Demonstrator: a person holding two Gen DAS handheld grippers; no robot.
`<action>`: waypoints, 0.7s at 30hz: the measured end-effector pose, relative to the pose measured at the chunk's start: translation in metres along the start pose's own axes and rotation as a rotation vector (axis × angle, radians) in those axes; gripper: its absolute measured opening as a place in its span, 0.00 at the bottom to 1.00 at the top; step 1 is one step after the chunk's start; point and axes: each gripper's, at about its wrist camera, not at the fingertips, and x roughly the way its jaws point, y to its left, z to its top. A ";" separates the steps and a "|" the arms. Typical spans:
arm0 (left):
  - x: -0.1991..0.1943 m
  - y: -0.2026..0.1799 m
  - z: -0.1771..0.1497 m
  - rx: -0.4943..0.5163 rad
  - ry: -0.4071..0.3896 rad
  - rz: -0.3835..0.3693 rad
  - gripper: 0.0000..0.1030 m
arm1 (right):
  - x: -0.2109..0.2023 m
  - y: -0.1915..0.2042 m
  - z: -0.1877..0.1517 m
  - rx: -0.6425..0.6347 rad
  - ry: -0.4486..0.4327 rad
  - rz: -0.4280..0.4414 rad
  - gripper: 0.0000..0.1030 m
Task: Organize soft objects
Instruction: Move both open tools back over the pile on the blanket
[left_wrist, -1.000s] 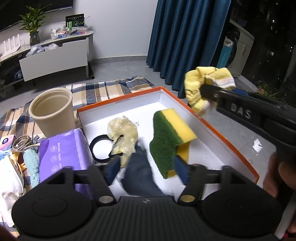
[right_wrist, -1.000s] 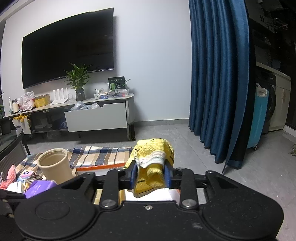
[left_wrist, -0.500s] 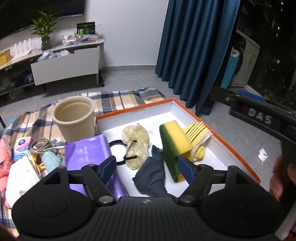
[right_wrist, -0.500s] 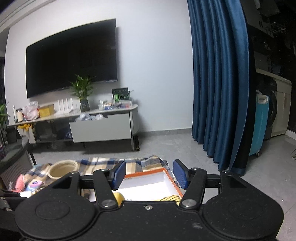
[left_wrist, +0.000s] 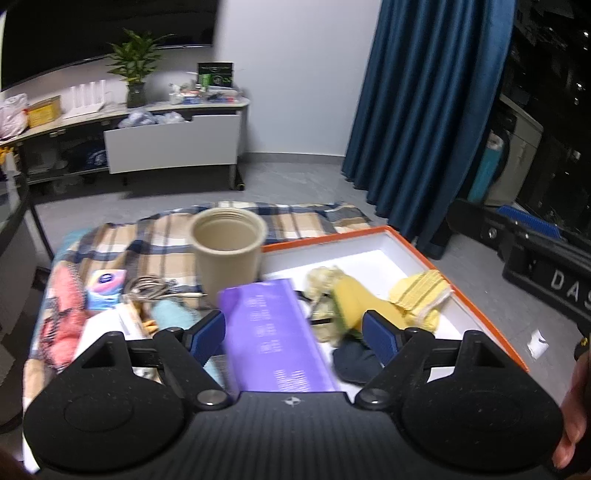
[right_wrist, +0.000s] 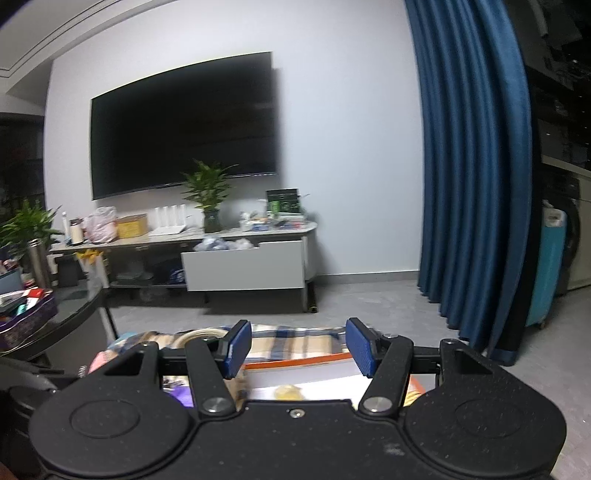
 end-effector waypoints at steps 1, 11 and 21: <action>-0.002 0.005 -0.001 -0.007 -0.002 0.007 0.81 | 0.001 0.004 0.000 -0.003 0.002 0.010 0.67; -0.016 0.050 -0.007 -0.075 -0.007 0.079 0.81 | 0.011 0.053 -0.002 -0.046 0.039 0.094 0.67; -0.029 0.083 -0.012 -0.127 -0.012 0.126 0.81 | 0.018 0.091 -0.005 -0.092 0.064 0.157 0.67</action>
